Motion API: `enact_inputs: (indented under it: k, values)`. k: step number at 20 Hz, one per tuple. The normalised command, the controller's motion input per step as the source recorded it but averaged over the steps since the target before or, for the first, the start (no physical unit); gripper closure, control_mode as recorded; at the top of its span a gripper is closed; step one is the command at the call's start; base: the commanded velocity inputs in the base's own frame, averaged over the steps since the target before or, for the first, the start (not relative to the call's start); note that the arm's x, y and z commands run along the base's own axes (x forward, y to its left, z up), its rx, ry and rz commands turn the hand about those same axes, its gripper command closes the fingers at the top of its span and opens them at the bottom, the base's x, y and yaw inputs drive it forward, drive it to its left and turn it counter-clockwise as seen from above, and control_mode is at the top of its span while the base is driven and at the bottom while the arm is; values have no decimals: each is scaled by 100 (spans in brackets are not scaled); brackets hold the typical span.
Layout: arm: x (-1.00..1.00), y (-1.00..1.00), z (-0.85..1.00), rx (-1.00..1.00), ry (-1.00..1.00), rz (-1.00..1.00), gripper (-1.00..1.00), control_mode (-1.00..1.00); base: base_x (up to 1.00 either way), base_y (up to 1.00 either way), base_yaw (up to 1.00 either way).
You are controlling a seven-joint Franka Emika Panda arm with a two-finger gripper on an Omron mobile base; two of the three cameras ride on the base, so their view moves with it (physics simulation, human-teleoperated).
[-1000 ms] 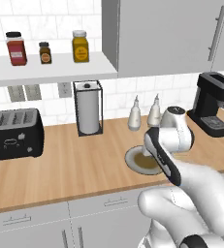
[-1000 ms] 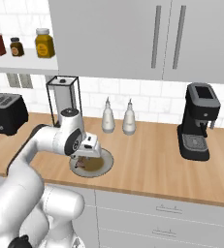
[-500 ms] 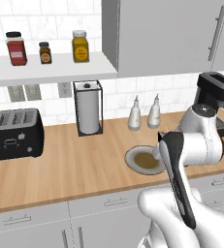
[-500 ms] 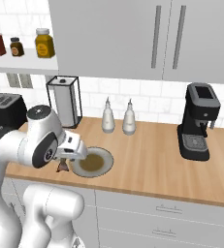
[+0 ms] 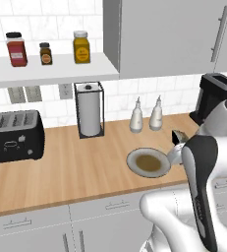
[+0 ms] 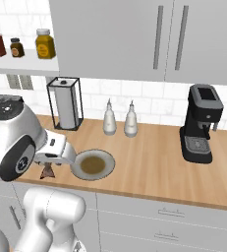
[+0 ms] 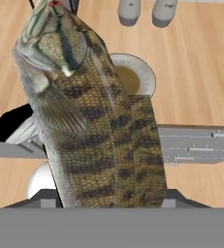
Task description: Pick up the knife from the drawer and place it on the cutting board. Then place the meat from the plate to the cutting board.
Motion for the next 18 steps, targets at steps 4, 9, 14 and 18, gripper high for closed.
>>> enact_inputs:
  k: [4, 9, 14, 18]
  values:
    - [0, 0, 0, 0, -1, 0, 100, -100, 0, 0, 0]
    - [0, 0, 0, 0, 0, 0, 100, -100, 0, 0, 0]
    - [0, 0, 0, 0, 0, 0, 100, 100, -14, 14, 12]
    - [0, 0, 0, 0, 0, 0, 100, 100, -82, 40, 48]
